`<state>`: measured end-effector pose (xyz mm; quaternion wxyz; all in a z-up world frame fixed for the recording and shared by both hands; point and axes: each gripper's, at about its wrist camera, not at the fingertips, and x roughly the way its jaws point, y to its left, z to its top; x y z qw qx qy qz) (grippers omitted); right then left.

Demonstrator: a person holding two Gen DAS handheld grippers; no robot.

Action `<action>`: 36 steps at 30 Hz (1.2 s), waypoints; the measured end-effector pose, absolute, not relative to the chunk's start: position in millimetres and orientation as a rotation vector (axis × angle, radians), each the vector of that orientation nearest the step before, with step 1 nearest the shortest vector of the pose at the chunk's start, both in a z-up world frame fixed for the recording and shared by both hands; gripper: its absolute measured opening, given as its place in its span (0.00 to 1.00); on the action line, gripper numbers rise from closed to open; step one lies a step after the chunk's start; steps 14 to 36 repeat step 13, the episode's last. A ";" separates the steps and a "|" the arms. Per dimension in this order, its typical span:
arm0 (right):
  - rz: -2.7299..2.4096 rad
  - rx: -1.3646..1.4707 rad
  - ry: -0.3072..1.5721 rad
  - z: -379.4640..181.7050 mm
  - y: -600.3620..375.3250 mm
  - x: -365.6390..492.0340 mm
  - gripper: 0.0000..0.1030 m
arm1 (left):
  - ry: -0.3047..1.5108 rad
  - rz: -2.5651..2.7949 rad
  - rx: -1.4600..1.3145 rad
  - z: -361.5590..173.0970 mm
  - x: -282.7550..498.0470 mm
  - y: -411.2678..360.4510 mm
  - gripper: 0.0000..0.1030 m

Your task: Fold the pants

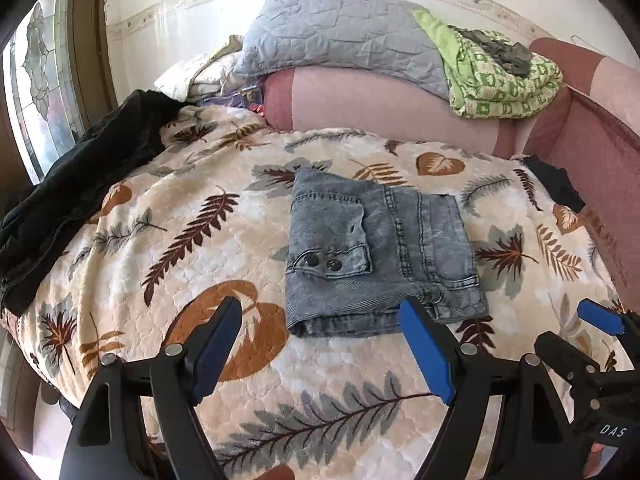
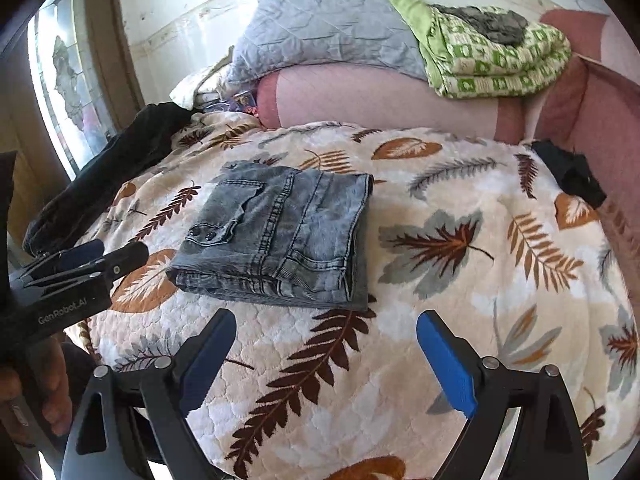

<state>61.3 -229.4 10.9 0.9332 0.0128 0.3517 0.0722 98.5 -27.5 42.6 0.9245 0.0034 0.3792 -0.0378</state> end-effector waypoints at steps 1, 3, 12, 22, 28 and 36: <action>0.149 0.019 0.716 11.8 -228.6 61.0 0.91 | 0.773 -0.084 0.012 44.0 98.1 -29.3 0.79; 0.150 0.003 0.716 12.9 -227.2 61.4 0.91 | 0.757 -0.090 0.022 46.9 97.0 -34.0 0.79; 0.146 -0.006 0.718 14.9 -227.5 67.6 0.91 | 0.752 -0.106 0.038 46.8 103.4 -41.5 0.80; 0.147 -0.007 0.720 14.7 -227.1 69.3 0.91 | 0.754 -0.104 0.043 46.9 105.4 -42.2 0.80; 0.147 -0.007 0.720 14.7 -227.1 69.3 0.91 | 0.754 -0.104 0.043 46.9 105.4 -42.2 0.80; 0.147 -0.007 0.720 14.7 -227.1 69.3 0.91 | 0.754 -0.104 0.043 46.9 105.4 -42.2 0.80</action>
